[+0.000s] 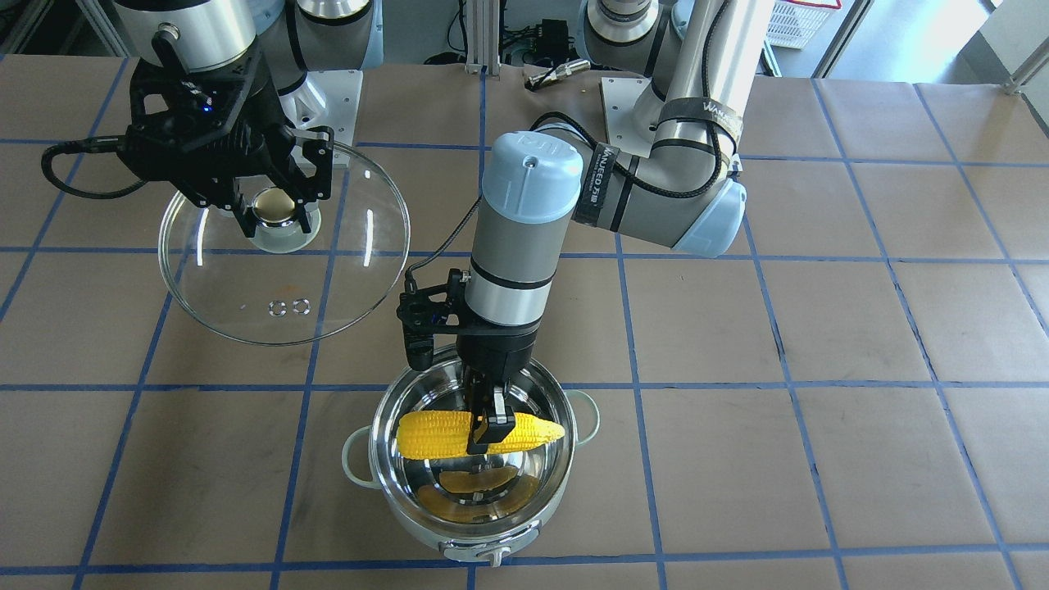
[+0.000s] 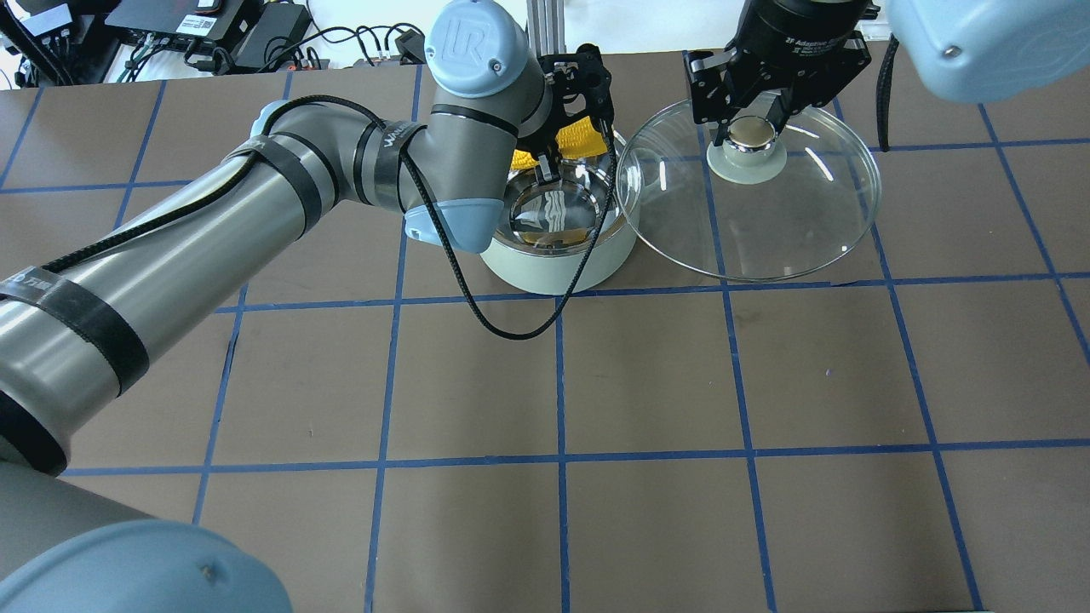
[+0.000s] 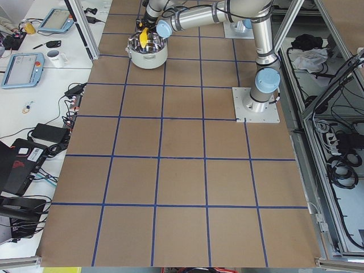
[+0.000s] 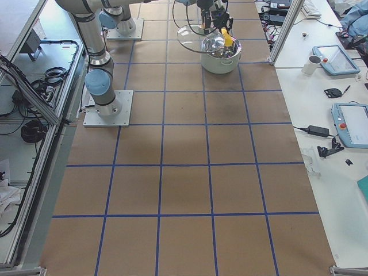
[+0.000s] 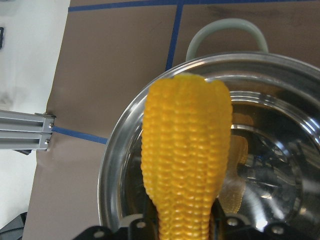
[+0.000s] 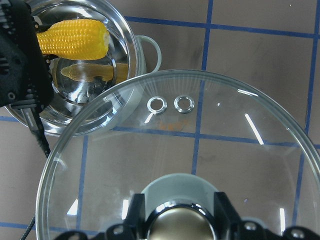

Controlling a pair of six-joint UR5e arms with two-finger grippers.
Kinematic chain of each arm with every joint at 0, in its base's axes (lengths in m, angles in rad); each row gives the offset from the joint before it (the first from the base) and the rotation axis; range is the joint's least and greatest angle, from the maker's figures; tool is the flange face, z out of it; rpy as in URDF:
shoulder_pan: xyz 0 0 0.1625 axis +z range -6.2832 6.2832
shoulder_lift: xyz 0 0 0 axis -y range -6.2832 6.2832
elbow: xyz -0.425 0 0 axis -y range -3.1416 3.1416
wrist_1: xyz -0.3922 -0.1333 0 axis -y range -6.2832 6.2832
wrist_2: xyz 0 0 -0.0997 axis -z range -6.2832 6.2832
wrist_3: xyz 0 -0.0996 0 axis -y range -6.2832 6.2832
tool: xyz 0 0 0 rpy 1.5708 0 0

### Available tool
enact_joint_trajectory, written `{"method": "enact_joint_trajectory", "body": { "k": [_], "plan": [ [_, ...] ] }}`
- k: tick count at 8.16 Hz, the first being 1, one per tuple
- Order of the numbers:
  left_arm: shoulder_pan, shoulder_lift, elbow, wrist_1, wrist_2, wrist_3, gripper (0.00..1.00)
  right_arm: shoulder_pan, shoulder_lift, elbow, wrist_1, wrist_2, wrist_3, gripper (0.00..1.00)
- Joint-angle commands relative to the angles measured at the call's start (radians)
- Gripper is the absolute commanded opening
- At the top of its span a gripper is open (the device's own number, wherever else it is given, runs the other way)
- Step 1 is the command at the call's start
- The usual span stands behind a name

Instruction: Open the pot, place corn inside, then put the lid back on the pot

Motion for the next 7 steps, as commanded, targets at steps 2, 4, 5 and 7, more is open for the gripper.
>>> {"method": "enact_joint_trajectory", "body": {
  "k": [2, 4, 5, 7],
  "plan": [
    [-0.001, -0.032, 0.002, 0.0, -0.001, -0.001, 0.4, -0.002, 0.0, 0.0, -0.002, -0.001, 0.0, 0.3],
    [-0.003, -0.032, 0.002, 0.0, -0.002, -0.061, 0.58, -0.005, 0.0, 0.0, -0.002, -0.002, 0.0, 0.3],
    [-0.001, -0.031, 0.002, 0.0, -0.001, -0.064, 0.7, -0.005, 0.0, 0.0, -0.002, -0.004, 0.0, 0.29],
    [-0.001, -0.017, 0.002, -0.002, -0.001, -0.087, 0.94, -0.006, 0.0, 0.0, -0.002, -0.004, -0.002, 0.27]
  ]
}}
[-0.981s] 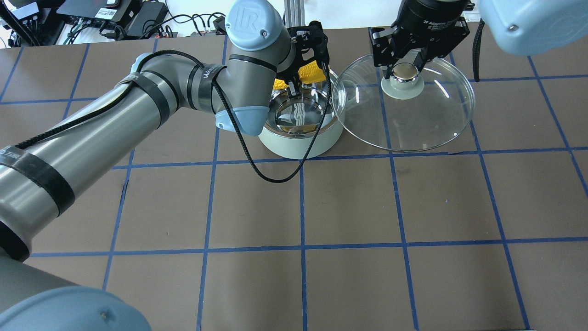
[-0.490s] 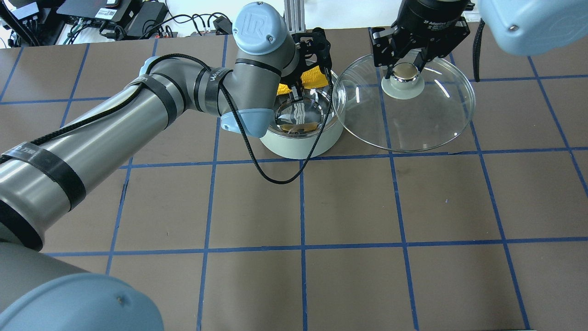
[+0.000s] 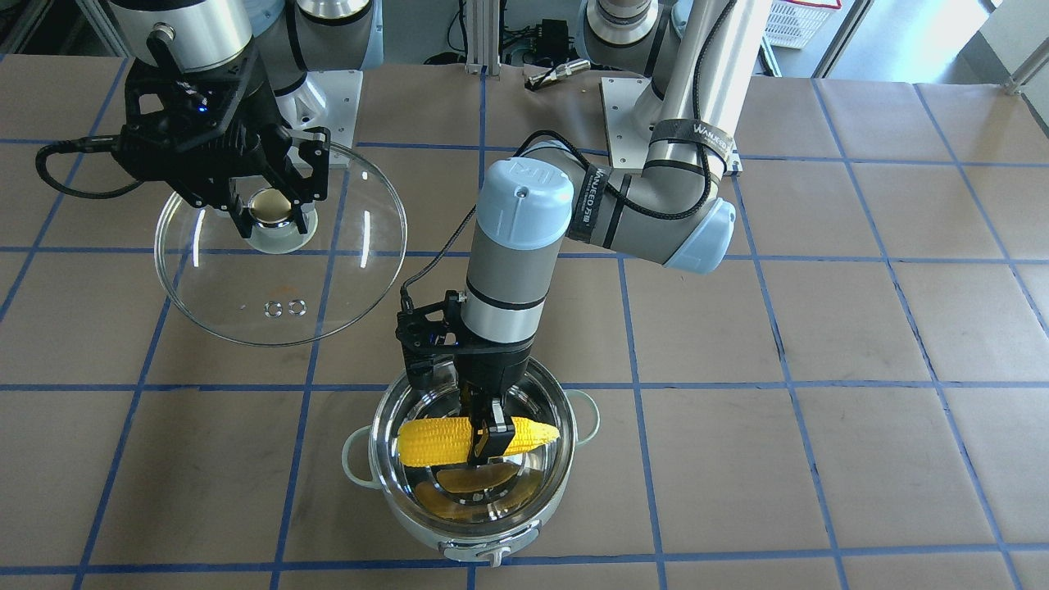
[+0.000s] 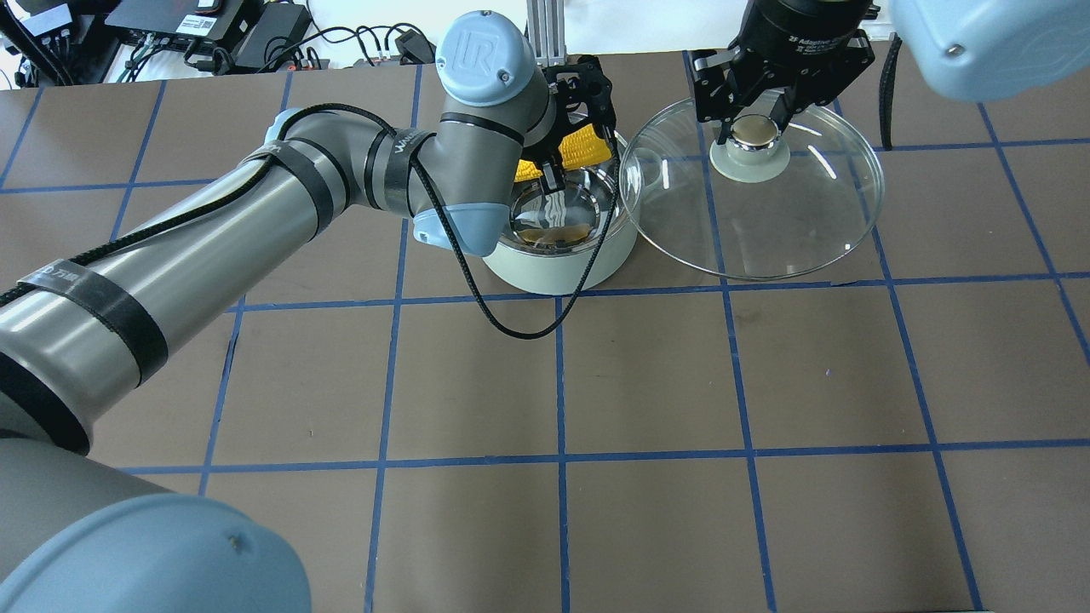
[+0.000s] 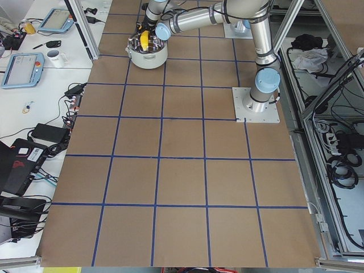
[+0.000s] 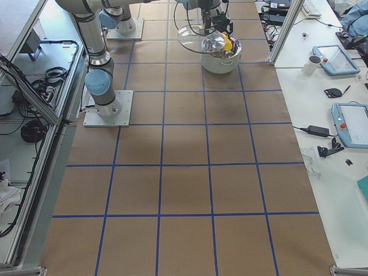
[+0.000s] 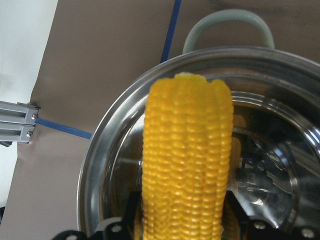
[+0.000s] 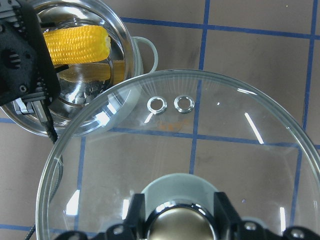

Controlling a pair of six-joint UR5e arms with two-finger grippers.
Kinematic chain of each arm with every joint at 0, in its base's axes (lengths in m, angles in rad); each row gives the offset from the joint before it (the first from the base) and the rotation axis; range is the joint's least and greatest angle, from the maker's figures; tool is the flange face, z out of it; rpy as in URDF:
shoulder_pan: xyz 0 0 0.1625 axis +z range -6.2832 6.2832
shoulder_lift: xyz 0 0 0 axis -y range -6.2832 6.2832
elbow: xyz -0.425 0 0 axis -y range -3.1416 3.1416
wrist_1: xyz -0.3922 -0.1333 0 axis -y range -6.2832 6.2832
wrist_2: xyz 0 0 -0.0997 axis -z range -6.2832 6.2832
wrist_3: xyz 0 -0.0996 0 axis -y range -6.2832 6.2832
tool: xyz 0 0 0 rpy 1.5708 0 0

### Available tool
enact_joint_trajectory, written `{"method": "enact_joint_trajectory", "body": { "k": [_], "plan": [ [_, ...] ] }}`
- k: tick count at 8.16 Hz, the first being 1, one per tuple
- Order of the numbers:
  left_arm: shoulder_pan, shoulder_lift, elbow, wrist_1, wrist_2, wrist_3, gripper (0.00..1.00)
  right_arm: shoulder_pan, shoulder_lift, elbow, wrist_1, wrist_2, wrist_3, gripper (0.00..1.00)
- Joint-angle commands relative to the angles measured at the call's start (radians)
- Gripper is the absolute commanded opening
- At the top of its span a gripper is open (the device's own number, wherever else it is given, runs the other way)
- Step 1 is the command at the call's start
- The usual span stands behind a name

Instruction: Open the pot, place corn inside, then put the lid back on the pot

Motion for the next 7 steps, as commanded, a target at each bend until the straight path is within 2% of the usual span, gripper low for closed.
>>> {"method": "enact_joint_trajectory", "body": {
  "k": [1, 2, 4, 5, 6, 7],
  "plan": [
    [-0.001, 0.017, 0.002, -0.001, 0.0, -0.033, 0.97, -0.001, 0.0, 0.0, 0.0, 0.002, -0.001, 0.27],
    [-0.001, 0.03, 0.002, -0.003, 0.002, -0.056, 1.0, -0.001, 0.0, 0.0, 0.002, 0.002, -0.001, 0.27],
    [0.01, 0.096, 0.003, -0.024, 0.008, -0.076, 1.0, -0.001, 0.0, 0.0, 0.0, 0.002, -0.001, 0.27],
    [0.022, 0.144, 0.005, -0.131, 0.005, -0.078, 1.0, -0.001, 0.0, -0.002, -0.008, 0.008, -0.001, 0.27],
    [0.084, 0.202, 0.005, -0.2, 0.003, -0.078, 1.0, -0.013, 0.008, -0.002, -0.018, 0.009, -0.01, 0.26],
    [0.168, 0.24, 0.005, -0.257, -0.066, -0.078, 1.0, -0.022, 0.015, -0.005, -0.053, 0.037, -0.004, 0.26]
  ]
}}
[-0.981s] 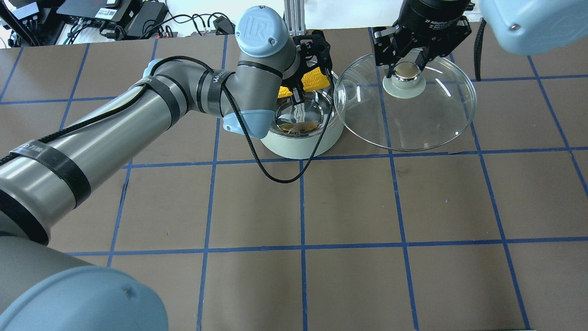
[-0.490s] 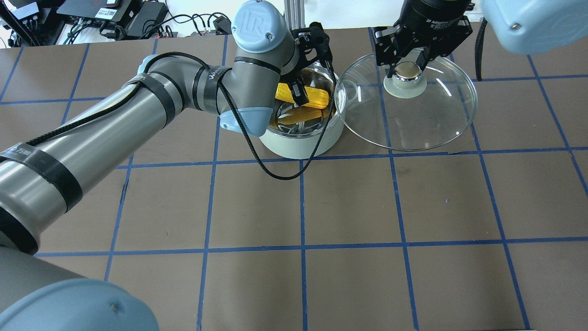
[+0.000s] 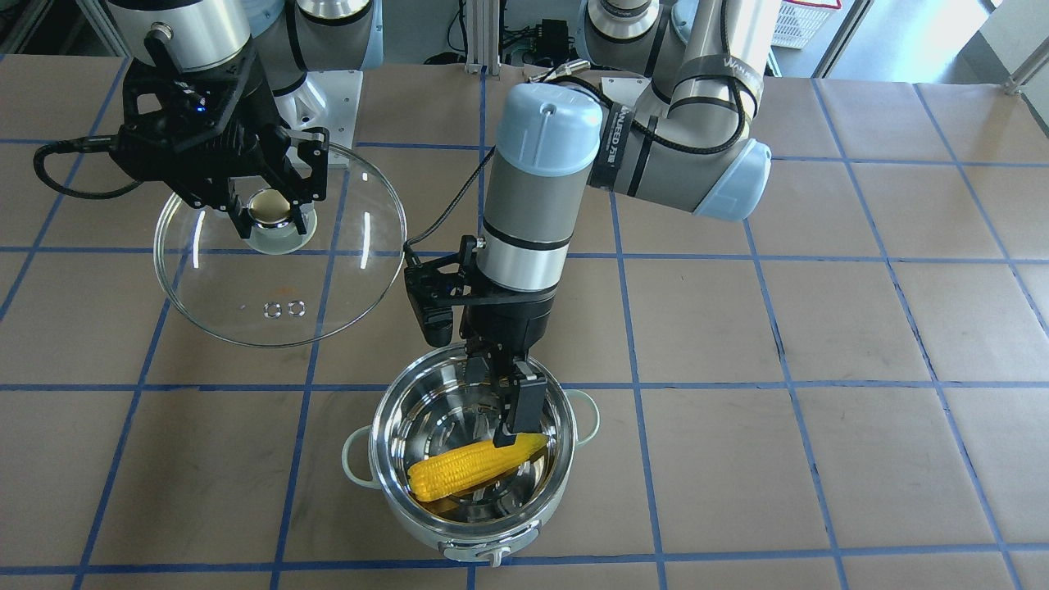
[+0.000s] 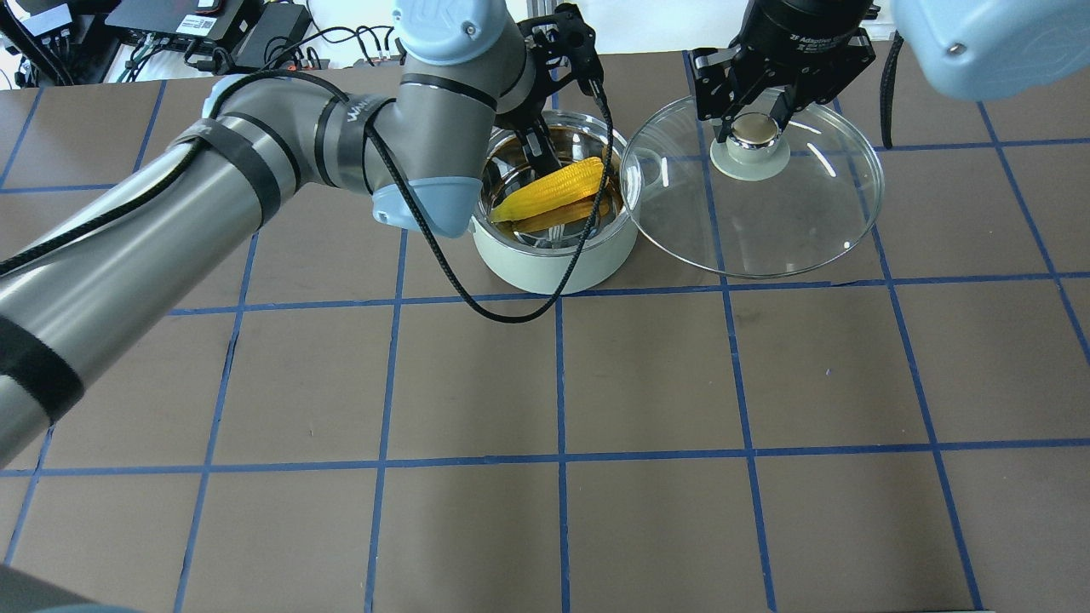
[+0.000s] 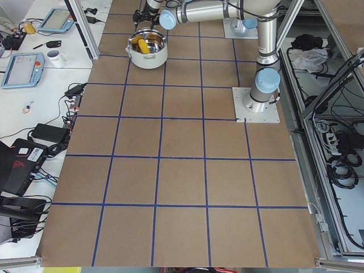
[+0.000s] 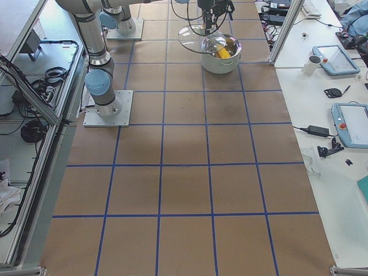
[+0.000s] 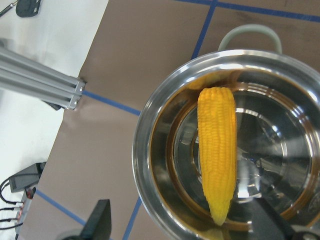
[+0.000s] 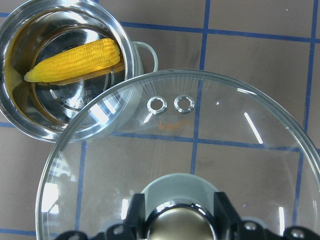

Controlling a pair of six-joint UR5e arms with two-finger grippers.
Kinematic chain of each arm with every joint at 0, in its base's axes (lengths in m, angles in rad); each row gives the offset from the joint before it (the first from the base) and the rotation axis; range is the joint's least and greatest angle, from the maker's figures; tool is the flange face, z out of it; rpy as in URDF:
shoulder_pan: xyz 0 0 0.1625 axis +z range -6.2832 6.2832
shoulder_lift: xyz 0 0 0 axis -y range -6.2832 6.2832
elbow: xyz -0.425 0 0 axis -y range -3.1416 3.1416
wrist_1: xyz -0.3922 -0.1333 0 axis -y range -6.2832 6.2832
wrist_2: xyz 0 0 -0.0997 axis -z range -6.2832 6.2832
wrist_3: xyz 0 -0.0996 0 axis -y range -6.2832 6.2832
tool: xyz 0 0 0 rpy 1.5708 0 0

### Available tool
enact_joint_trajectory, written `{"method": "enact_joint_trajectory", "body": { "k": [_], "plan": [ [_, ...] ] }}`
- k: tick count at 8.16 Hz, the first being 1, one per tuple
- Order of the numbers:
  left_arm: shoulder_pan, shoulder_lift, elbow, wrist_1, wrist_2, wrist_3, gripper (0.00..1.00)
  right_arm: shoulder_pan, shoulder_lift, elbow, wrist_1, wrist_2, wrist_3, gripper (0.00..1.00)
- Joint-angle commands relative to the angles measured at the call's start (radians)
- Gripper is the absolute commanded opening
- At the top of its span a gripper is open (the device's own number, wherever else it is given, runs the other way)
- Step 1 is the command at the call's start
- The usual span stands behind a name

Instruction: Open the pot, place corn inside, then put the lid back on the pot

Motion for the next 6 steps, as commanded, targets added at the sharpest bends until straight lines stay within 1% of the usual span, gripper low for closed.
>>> {"method": "enact_joint_trajectory", "body": {
  "k": [1, 2, 3, 4, 6],
  "plan": [
    [0.197, 0.102, 0.002, -0.179, -0.145, 0.0, 1.0, -0.011, 0.049, -0.026, -0.046, 0.032, 0.015, 0.26],
    [0.262, 0.12, 0.002, -0.2, -0.15, -0.005, 1.0, -0.003, 0.079, -0.058, -0.049, 0.033, 0.018, 0.26],
    [0.297, 0.133, 0.004, -0.23, -0.15, -0.076, 1.0, 0.02, 0.115, -0.069, -0.104, 0.035, 0.019, 0.26],
    [0.319, 0.145, 0.004, -0.278, -0.146, -0.192, 1.0, 0.069, 0.155, -0.065, -0.161, 0.032, 0.056, 0.26],
    [0.327, 0.164, 0.004, -0.357, -0.135, -0.361, 1.0, 0.166, 0.255, -0.065, -0.312, 0.02, 0.215, 0.26]
  ]
}}
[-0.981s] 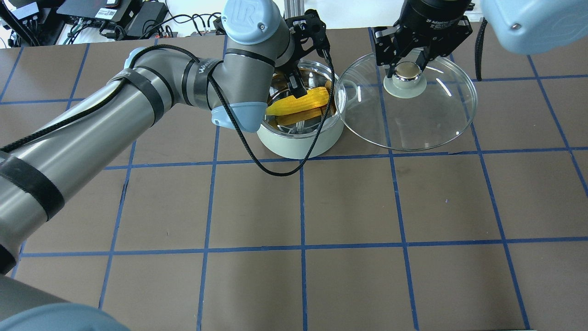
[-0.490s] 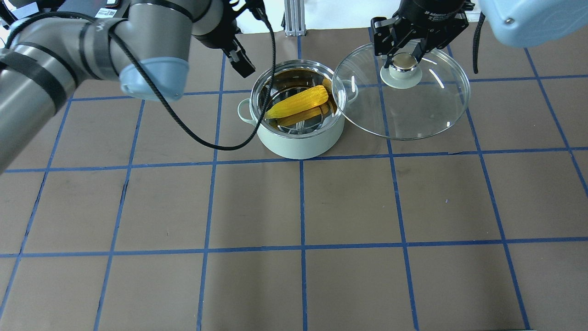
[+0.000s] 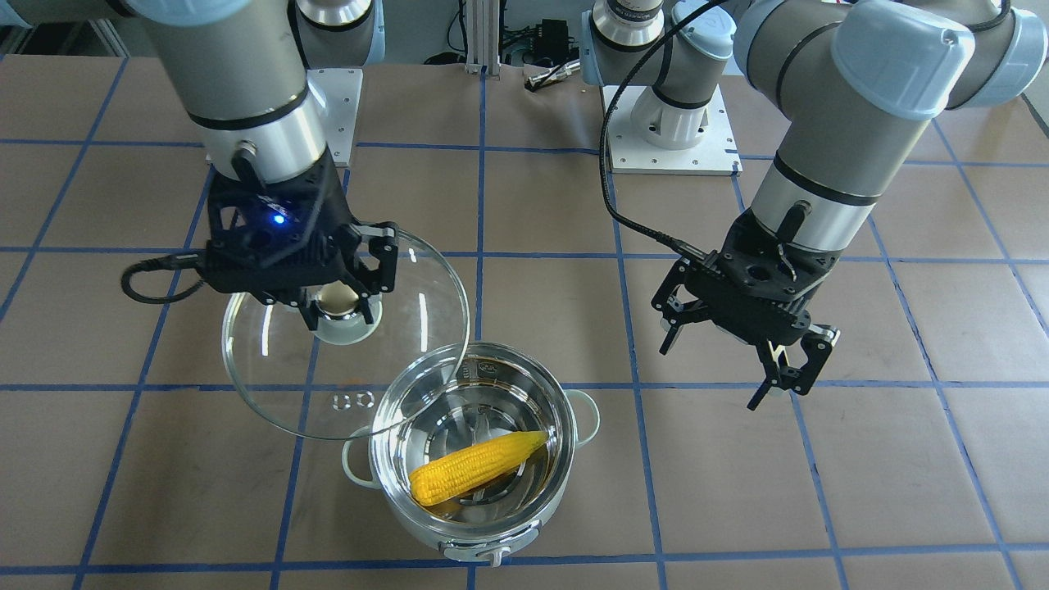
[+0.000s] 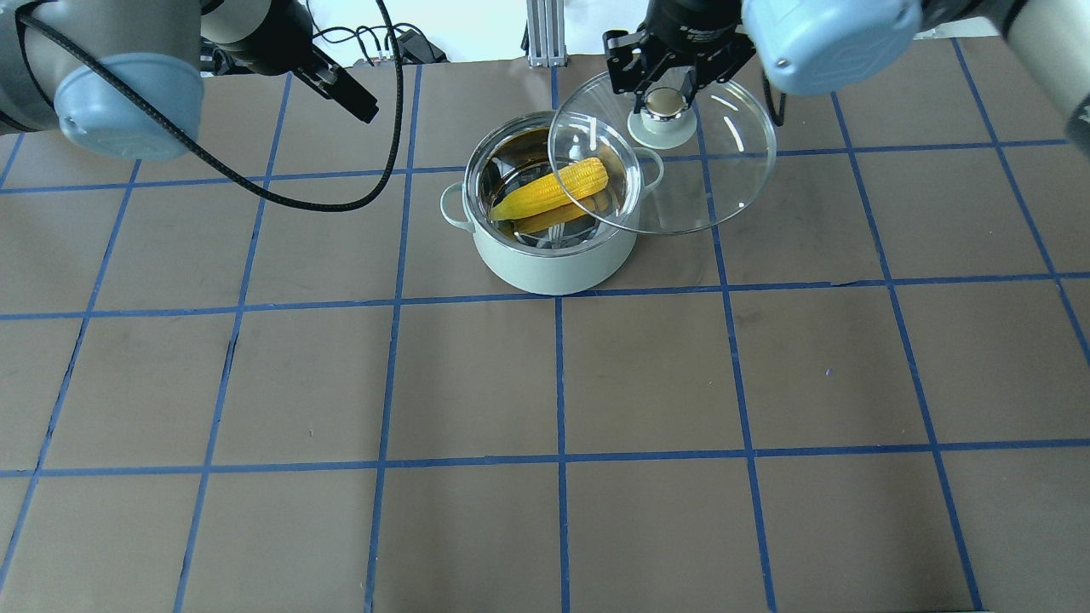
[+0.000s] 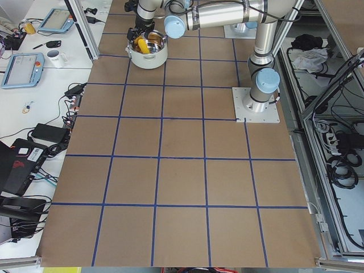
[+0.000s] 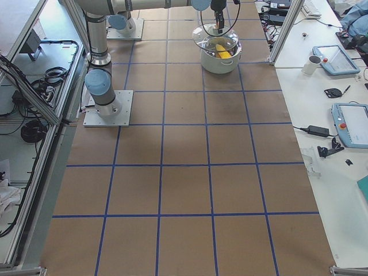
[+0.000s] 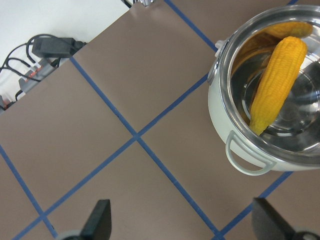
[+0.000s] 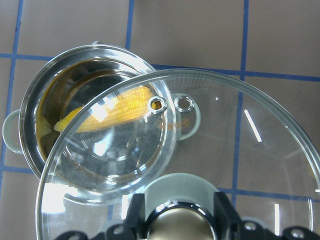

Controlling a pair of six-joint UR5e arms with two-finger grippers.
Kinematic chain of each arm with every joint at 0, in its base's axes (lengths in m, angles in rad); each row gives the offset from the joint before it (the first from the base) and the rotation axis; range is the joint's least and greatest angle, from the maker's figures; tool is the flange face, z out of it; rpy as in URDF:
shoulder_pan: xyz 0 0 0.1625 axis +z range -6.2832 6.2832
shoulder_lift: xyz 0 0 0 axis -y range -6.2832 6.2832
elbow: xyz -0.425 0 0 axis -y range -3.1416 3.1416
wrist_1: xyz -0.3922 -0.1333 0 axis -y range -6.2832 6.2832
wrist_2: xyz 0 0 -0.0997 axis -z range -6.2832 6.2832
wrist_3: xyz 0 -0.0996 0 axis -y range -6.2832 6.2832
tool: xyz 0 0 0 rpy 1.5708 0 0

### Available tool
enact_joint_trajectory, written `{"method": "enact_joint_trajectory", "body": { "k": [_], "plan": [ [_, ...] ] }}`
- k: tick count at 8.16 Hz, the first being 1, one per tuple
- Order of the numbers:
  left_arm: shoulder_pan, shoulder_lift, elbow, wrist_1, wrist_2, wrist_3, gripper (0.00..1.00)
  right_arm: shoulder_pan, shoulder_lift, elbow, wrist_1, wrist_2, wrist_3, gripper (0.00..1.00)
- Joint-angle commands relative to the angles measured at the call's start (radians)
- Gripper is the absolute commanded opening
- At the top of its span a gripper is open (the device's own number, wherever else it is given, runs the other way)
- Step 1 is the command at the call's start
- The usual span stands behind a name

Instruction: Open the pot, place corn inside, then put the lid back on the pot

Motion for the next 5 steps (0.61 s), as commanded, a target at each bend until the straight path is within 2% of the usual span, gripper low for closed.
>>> {"method": "enact_joint_trajectory", "body": {
  "k": [1, 2, 3, 5],
  "plan": [
    [0.017, 0.035, -0.001, -0.136, 0.025, -0.31, 1.0, 0.117, 0.147, -0.001, -0.221, -0.008, 0.198, 0.26],
    [0.016, 0.05, -0.001, -0.167, 0.03, -0.503, 1.0, 0.141, 0.187, -0.001, -0.275, -0.008, 0.258, 0.26],
    [0.016, 0.073, -0.016, -0.175, 0.059, -0.603, 1.0, 0.152, 0.206, -0.002, -0.306, -0.008, 0.3, 0.26],
    [0.014, 0.116, -0.024, -0.244, 0.222, -0.672, 1.0, 0.154, 0.236, -0.002, -0.328, -0.008, 0.299, 0.26]
  ]
}}
